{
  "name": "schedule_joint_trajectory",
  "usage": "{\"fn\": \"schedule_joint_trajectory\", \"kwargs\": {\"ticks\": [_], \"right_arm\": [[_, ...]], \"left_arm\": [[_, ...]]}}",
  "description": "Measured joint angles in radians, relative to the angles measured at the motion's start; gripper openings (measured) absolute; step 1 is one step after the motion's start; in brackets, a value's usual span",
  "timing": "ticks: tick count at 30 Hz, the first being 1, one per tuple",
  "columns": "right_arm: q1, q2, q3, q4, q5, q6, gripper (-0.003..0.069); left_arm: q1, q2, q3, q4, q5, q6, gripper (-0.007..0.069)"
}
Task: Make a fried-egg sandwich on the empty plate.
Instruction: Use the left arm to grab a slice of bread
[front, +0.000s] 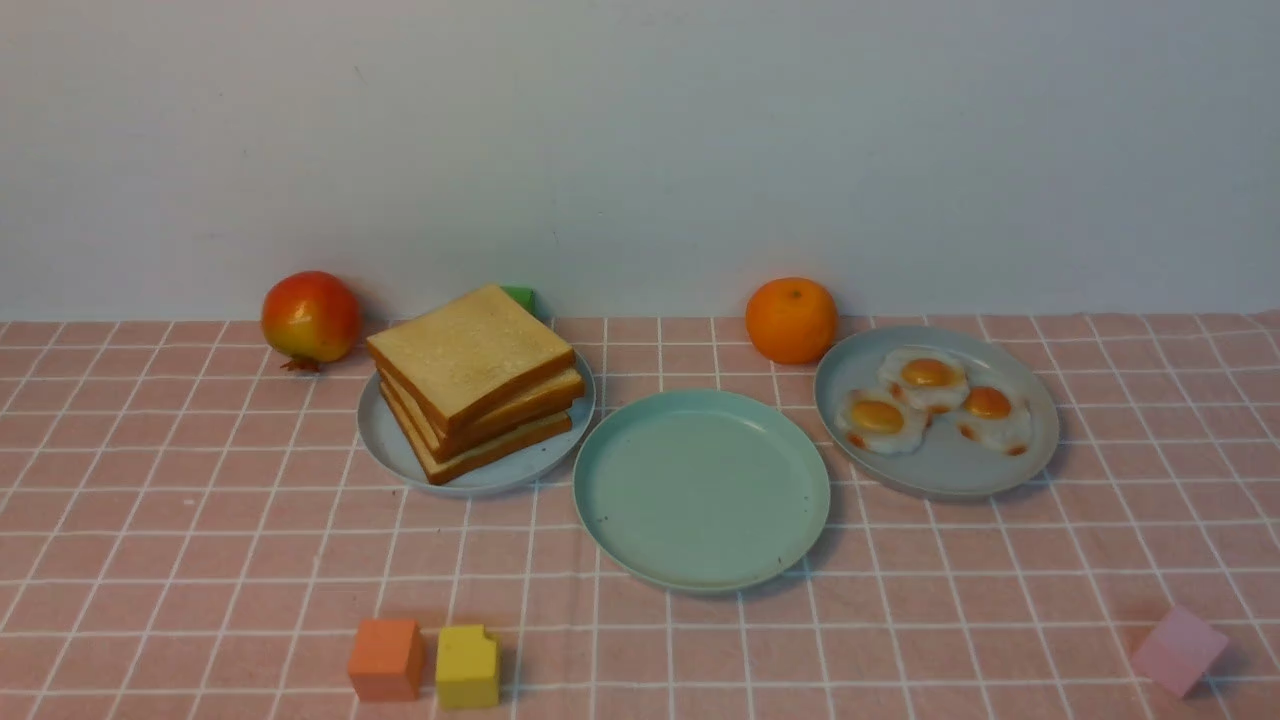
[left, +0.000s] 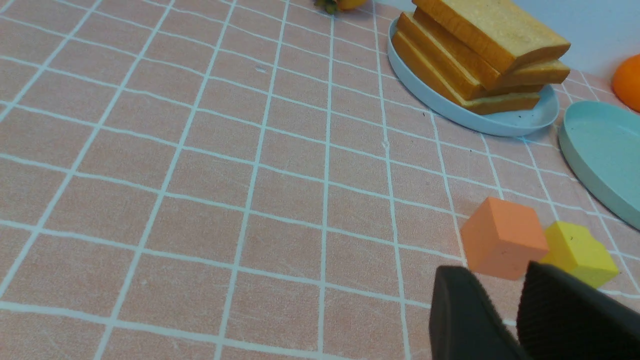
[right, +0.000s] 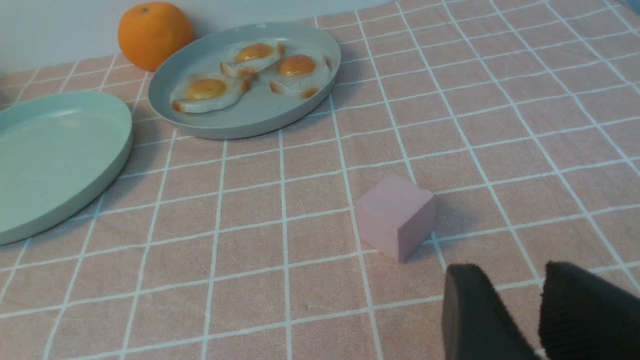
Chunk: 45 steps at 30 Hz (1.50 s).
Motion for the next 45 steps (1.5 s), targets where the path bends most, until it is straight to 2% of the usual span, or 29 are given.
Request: {"fn": "schedule_joint_trajectory", "kwargs": {"ticks": [23, 30, 34, 37, 41, 44, 45], "right_arm": [[0.0, 0.0, 0.0, 0.0, 0.0, 0.0, 0.0239], [0.0, 0.0, 0.0, 0.0, 0.0, 0.0, 0.0239], [0.0, 0.0, 0.0, 0.0, 0.0, 0.0, 0.0239], [0.0, 0.0, 0.0, 0.0, 0.0, 0.0, 0.0239], [0.0, 0.0, 0.0, 0.0, 0.0, 0.0, 0.0239], [0.0, 0.0, 0.0, 0.0, 0.0, 0.0, 0.0239], [0.0, 0.0, 0.0, 0.0, 0.0, 0.0, 0.0239]], "left_arm": [[0.0, 0.0, 0.002, -0.014, -0.026, -0.01, 0.0234], [0.0, 0.0, 0.01, -0.396, -0.213, -0.189, 0.0237], [0.0, 0.0, 0.01, -0.558, -0.317, -0.212, 0.0237], [0.0, 0.0, 0.01, -0.603, -0.413, -0.187, 0.0233], [0.0, 0.035, -0.04, -0.603, -0.408, -0.138, 0.0167], [0.0, 0.205, -0.21, -0.533, -0.258, -0.005, 0.0015], [0.0, 0.277, -0.271, -0.513, -0.215, 0.039, 0.0013]]}}
